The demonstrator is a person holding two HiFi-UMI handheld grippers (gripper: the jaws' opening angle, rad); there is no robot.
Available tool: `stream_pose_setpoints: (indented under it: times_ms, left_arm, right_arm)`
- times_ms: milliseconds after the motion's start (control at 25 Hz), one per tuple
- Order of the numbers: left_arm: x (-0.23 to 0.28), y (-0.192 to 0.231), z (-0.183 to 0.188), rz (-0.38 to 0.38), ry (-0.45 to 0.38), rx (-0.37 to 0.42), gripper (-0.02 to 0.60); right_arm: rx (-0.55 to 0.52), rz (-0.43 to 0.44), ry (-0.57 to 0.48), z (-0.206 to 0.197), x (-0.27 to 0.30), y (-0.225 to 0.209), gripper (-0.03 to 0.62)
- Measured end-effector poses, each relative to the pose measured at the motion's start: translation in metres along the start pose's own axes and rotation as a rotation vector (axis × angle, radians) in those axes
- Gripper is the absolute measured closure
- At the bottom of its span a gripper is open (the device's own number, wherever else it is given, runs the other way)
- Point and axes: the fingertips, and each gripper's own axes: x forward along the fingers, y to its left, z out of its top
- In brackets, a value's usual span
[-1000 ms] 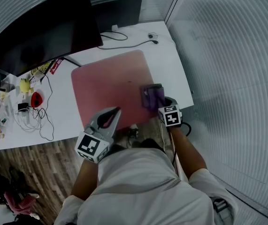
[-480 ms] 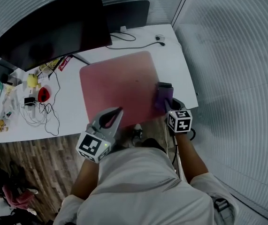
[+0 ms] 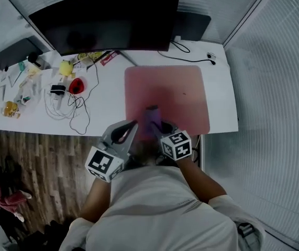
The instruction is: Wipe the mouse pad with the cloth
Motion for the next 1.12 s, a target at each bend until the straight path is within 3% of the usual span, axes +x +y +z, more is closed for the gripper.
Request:
stream_pose_setpoints:
  times_ms: [240,480,840,1120]
  left_arm:
    - [-0.077,0.046,-0.011,0.098,0.001,-0.036,0.58]
    - [-0.131,0.073,-0.031,0.119,0.004,-0.062,0.58]
    - [-0.149,0.085,-0.037,0.108,-0.009,-0.072,0.58]
    - [-0.105,0.054,-0.032,0.081,0.007,-0.07,0.58]
  right_arm:
    - [-0.066,0.151,0.083,-0.016,0.07,0.1,0.54]
    - [-0.084,0.153,0.148,-0.043,0.13,0.14,0.539]
    - [-0.042,-0.033,0.229,-0.074,0.127,0.086,0.54]
    - [0.034,-0.115,0.23,-0.092,0.077,0.016,0.54]
